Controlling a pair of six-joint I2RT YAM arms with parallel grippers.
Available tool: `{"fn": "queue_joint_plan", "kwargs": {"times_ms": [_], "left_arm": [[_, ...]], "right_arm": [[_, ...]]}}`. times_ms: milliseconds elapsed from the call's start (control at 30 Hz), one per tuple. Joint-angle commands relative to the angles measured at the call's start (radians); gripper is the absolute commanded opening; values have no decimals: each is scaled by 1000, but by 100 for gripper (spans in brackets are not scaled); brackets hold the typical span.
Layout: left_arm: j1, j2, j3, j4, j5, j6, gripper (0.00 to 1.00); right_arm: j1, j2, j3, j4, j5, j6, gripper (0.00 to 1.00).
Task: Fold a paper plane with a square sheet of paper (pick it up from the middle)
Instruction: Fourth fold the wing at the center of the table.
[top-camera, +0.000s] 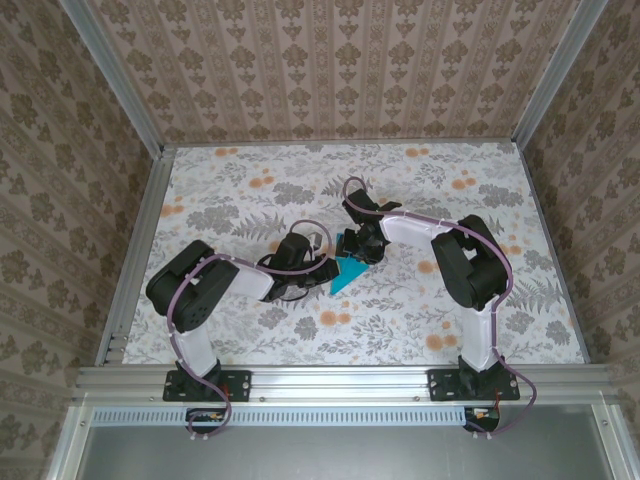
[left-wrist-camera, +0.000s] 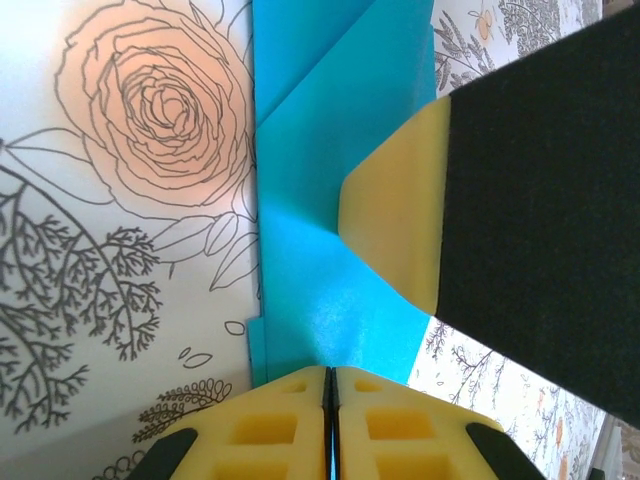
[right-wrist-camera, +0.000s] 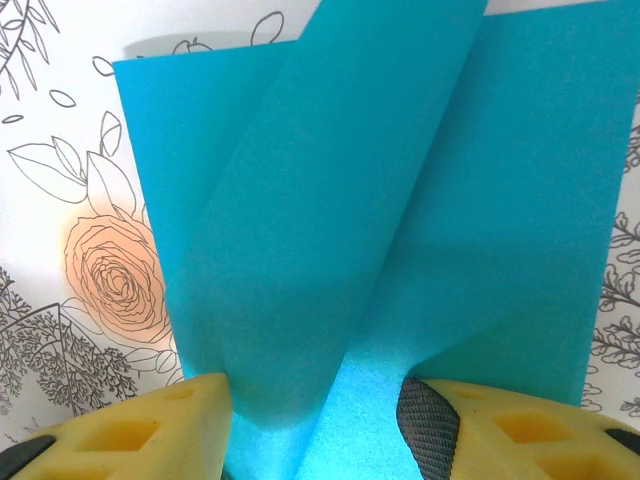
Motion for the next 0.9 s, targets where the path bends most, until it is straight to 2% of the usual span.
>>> {"fn": "queue_joint_plan", "kwargs": {"times_ms": [0,233,433,533,733,867], "left_arm": [[-13,38,10,-88,-17,-17,9],[-14,54,3,-121,-21,-18,7],[-14,51,1,-150,-34,-16,6],[-16,50,-1,-154,-40,-17,5],[-18,46,0,-176,-51,-15,5],[-18,42,-2,-186,-56,-12,5]], "right_arm": [[3,99,-46,-52,42,-8,54],[-6,-39,-11,17,-39,-24,56],[-42,-212,-110,160,-103,-45,56],[-54,-237,-174,228,-160,-72,47],[-56,-191,-244,373,-316,-77,20],[-57,-158,-263,415,-348,-72,12]]}}
